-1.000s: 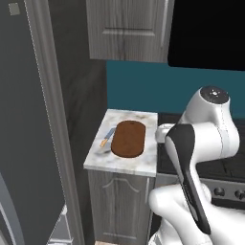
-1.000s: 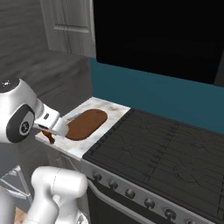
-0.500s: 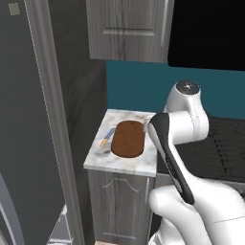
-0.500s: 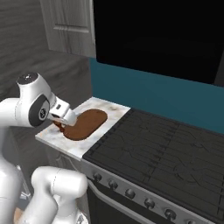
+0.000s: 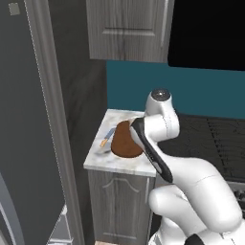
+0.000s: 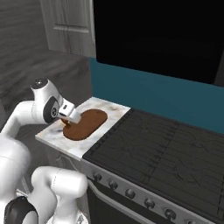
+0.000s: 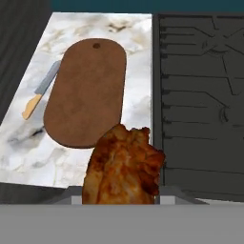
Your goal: Retrieve the chicken drumstick from the fridge and place it on the cutting board.
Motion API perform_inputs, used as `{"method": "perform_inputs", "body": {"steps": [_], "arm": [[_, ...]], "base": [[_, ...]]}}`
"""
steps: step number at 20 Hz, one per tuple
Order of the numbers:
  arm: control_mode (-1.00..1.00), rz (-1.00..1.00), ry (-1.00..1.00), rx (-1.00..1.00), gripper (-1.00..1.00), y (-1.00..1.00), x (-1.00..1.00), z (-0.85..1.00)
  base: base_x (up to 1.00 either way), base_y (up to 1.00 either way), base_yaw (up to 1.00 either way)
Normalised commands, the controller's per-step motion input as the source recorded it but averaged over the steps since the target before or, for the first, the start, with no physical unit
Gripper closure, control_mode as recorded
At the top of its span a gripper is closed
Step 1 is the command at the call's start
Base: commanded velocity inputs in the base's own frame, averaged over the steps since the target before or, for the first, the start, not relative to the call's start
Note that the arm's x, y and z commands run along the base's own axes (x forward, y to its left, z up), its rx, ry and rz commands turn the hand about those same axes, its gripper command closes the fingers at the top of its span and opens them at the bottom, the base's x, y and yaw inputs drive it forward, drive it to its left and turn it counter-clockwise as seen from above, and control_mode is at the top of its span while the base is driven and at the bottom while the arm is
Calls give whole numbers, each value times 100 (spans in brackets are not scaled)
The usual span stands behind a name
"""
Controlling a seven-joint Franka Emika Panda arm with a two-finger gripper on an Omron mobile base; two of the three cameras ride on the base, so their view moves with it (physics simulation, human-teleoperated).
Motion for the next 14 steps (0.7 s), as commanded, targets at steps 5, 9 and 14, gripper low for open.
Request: {"method": "perform_inputs", "body": {"steps": [5, 9, 14], "arm": [[-100, 0, 9, 0, 100, -5, 93, -29], [-100, 0, 23, 0, 100, -2, 92, -29], [-100, -2, 18, 0, 100, 0, 85, -45]], "base": [[0, 0, 0], [0, 0, 0], [0, 0, 0]]}}
